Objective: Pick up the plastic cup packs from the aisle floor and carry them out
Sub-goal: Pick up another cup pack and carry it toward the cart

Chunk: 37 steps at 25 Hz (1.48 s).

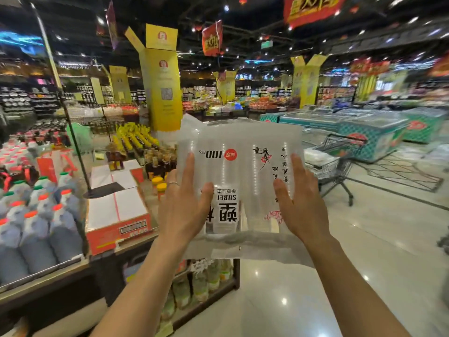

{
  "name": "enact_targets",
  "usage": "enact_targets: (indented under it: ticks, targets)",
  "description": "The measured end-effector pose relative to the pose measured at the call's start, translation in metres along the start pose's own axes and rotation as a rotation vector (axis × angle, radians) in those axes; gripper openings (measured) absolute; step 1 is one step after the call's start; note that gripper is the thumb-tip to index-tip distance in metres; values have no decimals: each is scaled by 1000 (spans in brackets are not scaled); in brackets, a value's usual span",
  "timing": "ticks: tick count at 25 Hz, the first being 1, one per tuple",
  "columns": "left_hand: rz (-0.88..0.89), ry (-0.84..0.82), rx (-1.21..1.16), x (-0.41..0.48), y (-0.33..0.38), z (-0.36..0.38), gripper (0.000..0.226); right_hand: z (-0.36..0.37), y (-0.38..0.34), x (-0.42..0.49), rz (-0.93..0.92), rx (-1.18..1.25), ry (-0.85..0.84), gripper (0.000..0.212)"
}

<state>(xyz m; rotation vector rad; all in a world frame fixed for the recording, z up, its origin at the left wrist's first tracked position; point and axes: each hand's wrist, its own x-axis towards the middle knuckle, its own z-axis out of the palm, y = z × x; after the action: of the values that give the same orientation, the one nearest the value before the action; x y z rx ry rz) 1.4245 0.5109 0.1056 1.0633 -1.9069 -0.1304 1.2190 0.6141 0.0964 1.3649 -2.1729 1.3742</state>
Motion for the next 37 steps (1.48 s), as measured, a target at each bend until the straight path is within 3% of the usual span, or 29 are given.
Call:
enact_targets:
  ticks: [14, 24, 37]
  targets:
    - [176, -200, -313, 190, 16, 223, 71, 50, 103, 165, 196, -186, 265, 62]
    - [292, -282, -358, 289, 48, 347, 69, 74, 179, 262, 288, -257, 341, 61]
    - [284, -270, -351, 371, 207, 585, 71, 31, 414, 440, 313, -265, 347, 60]
